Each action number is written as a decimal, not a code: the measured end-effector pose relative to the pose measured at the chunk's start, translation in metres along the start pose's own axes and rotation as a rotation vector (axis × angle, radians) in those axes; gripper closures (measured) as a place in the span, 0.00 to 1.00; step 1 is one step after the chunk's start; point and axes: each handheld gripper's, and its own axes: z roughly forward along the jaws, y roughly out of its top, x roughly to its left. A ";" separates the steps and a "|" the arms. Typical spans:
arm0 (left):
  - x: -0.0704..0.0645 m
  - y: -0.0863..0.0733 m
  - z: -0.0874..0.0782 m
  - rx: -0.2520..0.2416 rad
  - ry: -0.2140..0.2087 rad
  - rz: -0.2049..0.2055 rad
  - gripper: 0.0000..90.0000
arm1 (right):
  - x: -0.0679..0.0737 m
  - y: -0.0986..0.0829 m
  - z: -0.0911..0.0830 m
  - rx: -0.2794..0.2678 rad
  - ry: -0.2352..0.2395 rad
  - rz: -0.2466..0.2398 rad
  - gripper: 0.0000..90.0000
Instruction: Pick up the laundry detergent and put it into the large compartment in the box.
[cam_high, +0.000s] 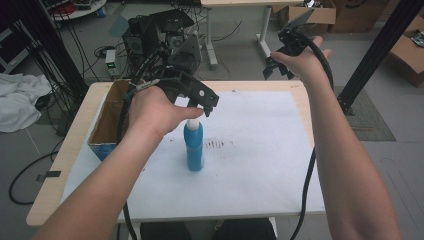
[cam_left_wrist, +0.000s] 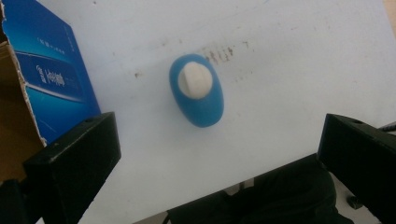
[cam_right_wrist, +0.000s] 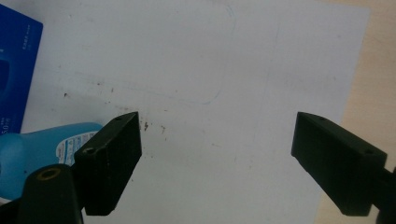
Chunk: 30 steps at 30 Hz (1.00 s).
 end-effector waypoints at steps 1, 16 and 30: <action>-0.001 0.001 0.003 0.002 -0.002 -0.002 0.00 | 0.000 0.000 0.000 0.002 0.001 0.002 0.18; -0.003 0.012 0.041 0.044 0.037 -0.024 0.00 | -0.010 -0.005 0.009 0.000 0.014 0.007 0.18; 0.002 0.017 0.078 0.082 0.052 -0.065 0.00 | -0.013 -0.005 0.016 -0.002 0.023 0.007 0.18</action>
